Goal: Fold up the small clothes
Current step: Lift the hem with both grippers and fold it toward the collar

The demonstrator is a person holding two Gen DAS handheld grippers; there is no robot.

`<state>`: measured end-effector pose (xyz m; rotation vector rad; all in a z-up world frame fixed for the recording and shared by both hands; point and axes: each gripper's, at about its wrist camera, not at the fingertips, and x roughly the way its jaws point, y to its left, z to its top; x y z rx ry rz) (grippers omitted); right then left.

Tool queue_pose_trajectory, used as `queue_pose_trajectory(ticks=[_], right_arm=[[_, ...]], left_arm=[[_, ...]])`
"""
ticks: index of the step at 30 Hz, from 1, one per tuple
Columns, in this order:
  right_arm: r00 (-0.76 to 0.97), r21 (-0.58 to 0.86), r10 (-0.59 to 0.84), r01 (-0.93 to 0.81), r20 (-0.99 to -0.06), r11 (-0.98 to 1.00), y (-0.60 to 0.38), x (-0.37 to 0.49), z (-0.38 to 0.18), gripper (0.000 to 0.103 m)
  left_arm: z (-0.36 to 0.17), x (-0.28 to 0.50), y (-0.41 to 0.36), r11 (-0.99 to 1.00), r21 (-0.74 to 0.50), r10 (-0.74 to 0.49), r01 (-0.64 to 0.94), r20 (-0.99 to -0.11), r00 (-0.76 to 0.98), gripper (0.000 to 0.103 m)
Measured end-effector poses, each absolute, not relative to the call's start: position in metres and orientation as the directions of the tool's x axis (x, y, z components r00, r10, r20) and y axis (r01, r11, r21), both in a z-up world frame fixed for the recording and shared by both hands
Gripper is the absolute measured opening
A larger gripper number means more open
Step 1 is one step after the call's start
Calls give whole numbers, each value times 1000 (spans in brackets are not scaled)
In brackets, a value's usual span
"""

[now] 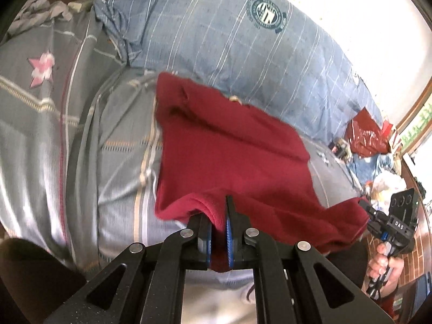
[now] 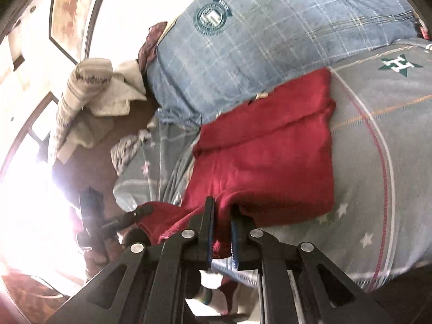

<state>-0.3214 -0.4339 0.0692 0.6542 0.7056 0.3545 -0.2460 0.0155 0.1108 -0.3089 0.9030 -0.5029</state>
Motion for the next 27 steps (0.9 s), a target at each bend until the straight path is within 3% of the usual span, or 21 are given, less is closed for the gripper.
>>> queue_pose_trajectory(ticks=[14,27], right_arm=[[807,631,410,-60,-426,773,-458,-276,98,9],[818,596,373,-47,-437,801,-465,-228,108,9]], left_arm=[[126,-202,-6,871,-406,-486,278,-626,609,6],[130,-165,-26,894,-363,-443,263,-619,649,6]])
